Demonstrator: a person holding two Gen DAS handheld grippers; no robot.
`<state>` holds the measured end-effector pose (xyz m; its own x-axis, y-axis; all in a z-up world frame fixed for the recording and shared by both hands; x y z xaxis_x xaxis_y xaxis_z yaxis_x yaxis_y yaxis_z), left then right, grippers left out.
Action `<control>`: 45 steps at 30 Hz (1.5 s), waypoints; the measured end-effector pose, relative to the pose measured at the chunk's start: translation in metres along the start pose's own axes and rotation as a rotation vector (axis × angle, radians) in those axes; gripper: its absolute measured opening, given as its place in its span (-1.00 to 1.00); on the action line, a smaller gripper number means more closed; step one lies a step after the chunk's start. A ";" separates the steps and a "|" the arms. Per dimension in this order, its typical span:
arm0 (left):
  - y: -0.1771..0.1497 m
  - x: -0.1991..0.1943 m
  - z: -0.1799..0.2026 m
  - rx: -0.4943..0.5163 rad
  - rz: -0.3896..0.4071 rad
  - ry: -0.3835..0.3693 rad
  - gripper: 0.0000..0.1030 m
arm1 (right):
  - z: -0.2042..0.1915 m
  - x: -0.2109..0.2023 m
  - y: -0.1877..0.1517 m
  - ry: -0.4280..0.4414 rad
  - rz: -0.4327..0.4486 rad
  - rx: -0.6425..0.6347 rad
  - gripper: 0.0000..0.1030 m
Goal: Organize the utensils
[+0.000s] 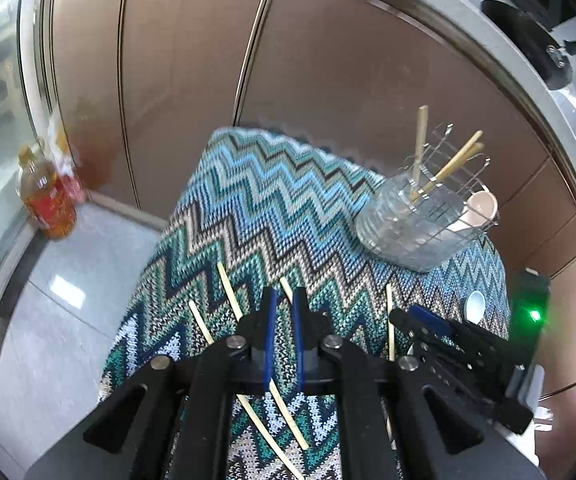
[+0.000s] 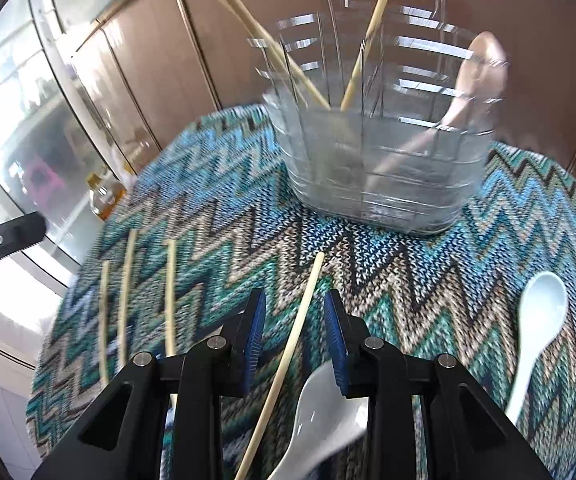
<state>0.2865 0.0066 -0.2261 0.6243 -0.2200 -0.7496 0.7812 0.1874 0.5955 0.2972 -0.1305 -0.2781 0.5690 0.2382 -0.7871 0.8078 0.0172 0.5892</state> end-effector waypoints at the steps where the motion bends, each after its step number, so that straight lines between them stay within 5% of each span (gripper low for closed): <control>1: -0.001 0.007 -0.006 -0.022 -0.031 -0.006 -0.86 | 0.001 0.008 0.002 -0.004 -0.018 -0.001 -0.46; 7: -0.003 0.041 -0.028 -0.072 -0.158 0.025 -0.83 | 0.003 0.033 0.002 -0.021 -0.090 -0.007 -0.65; 16: -0.014 0.085 -0.041 -0.119 -0.318 0.043 -0.83 | 0.005 0.040 0.004 -0.010 -0.109 -0.008 -0.68; 28: -0.020 0.106 -0.049 -0.126 -0.377 0.083 -0.77 | -0.004 0.056 0.013 -0.003 -0.125 -0.021 -0.67; 35: -0.018 0.112 -0.044 -0.111 -0.405 0.077 -0.52 | -0.004 0.063 0.017 0.000 -0.127 -0.022 -0.67; 45: -0.018 0.113 -0.042 -0.086 -0.391 0.116 -0.69 | 0.003 0.058 0.015 0.004 -0.114 -0.001 -0.82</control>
<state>0.3422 0.0188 -0.3336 0.2719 -0.1816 -0.9450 0.9524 0.1913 0.2372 0.3433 -0.1196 -0.3155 0.4726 0.2382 -0.8485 0.8673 0.0452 0.4958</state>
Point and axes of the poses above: each gripper's, at about its wrist camera, not at the fingertips, and x roughly the way its jaws point, z to its right, y to its top, the point moved 8 cm from there along x, roughly the way its jaws point, and after that the axes turned 5 degrees about z, right-handed, at the moved point
